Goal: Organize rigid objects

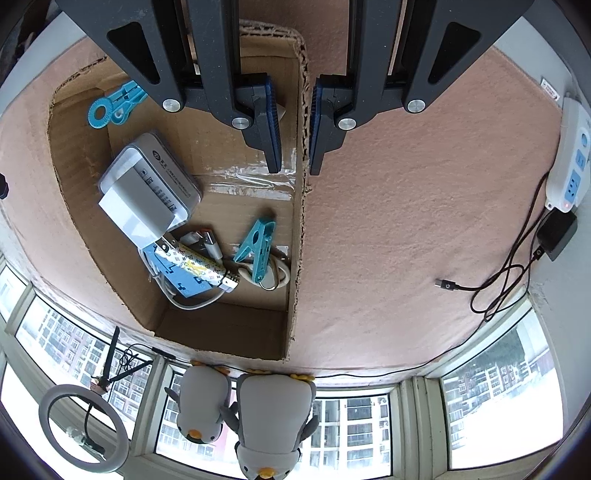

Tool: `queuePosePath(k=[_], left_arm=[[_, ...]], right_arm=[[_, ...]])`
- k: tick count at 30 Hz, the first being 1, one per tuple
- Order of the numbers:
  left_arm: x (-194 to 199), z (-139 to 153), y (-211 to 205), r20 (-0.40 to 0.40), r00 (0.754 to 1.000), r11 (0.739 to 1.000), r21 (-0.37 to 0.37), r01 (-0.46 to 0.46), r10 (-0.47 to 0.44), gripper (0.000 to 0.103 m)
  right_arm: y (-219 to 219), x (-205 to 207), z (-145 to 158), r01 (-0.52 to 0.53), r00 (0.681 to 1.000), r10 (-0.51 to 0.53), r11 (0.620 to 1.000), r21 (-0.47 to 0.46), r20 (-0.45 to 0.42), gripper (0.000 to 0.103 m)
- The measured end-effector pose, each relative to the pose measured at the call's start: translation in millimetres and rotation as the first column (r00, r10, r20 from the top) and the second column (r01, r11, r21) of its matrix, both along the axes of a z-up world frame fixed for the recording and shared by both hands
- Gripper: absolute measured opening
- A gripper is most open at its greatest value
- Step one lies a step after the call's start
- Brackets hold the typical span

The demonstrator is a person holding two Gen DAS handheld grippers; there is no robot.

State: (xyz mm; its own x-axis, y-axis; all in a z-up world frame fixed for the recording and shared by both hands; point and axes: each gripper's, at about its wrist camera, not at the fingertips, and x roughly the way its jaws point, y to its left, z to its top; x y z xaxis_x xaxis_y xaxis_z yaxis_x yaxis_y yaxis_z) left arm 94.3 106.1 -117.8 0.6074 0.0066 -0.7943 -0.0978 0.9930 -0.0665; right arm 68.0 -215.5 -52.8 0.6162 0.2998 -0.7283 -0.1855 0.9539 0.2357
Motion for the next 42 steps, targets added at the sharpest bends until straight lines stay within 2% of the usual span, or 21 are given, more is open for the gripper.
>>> queuePosePath(k=[4,6,8,15,19,21,23,30,32,34,36,38,40,42], left_arm=[[-5,6,2,0.012,1.000,1.000,0.018,-0.003,0.002,0.016],[-8,10,3,0.024,1.000,1.000,0.030,-0.005,0.004,0.020],[-10,15,3,0.039,0.999,0.999,0.038,-0.008,0.006,0.029],[-28,35,5,0.092,0.996,0.999,0.041,-0.006,0.002,0.030],[-41,49,4,0.128,0.992,1.000,0.031,-0.005,0.002,0.030],[-49,57,1,0.150,0.989,1.000,0.028,-0.003,-0.001,0.033],[-57,67,-4,0.176,0.984,0.999,0.032,0.006,-0.011,0.042],[-85,102,-19,0.261,0.965,0.999,0.037,0.018,-0.027,0.048],[-93,111,-23,0.287,0.958,0.999,0.036,0.015,-0.024,0.059],[-101,118,-26,0.305,0.952,0.999,0.041,0.011,-0.023,0.062],[-109,125,-28,0.319,0.947,0.999,0.046,0.011,-0.025,0.067],[-118,131,-31,0.335,0.942,0.998,0.056,0.006,-0.024,0.085],[-126,136,-33,0.353,0.935,0.997,0.070,-0.007,-0.019,0.091],[-131,140,-33,0.362,0.932,0.997,0.074,-0.014,-0.013,0.091]], right_arm=[[-3,-3,4,0.013,1.000,-0.013,1.000,-0.004,0.015,0.065],[-4,-5,6,0.021,0.999,-0.021,1.000,-0.005,0.025,0.065],[-5,-8,9,0.026,0.999,-0.026,1.000,-0.007,0.034,0.065],[3,-23,23,0.046,0.995,-0.041,0.998,-0.042,0.092,0.065],[18,-36,33,0.071,0.988,-0.059,0.994,-0.081,0.142,0.067],[25,-41,36,0.081,0.983,-0.063,0.991,-0.102,0.170,0.071],[34,-49,41,0.088,0.978,-0.064,0.990,-0.113,0.199,0.072],[59,-65,52,0.077,0.968,-0.042,0.989,-0.129,0.249,0.073],[62,-68,55,0.075,0.966,-0.039,0.988,-0.132,0.257,0.073],[65,-72,58,0.071,0.963,-0.035,0.989,-0.126,0.268,0.074],[68,-76,60,0.073,0.960,-0.037,0.990,-0.119,0.277,0.081],[70,-80,63,0.082,0.955,-0.045,0.990,-0.115,0.293,0.084],[73,-84,64,0.085,0.951,-0.047,0.990,-0.113,0.304,0.086],[77,-87,65,0.087,0.949,-0.047,0.989,-0.116,0.312,0.090]])
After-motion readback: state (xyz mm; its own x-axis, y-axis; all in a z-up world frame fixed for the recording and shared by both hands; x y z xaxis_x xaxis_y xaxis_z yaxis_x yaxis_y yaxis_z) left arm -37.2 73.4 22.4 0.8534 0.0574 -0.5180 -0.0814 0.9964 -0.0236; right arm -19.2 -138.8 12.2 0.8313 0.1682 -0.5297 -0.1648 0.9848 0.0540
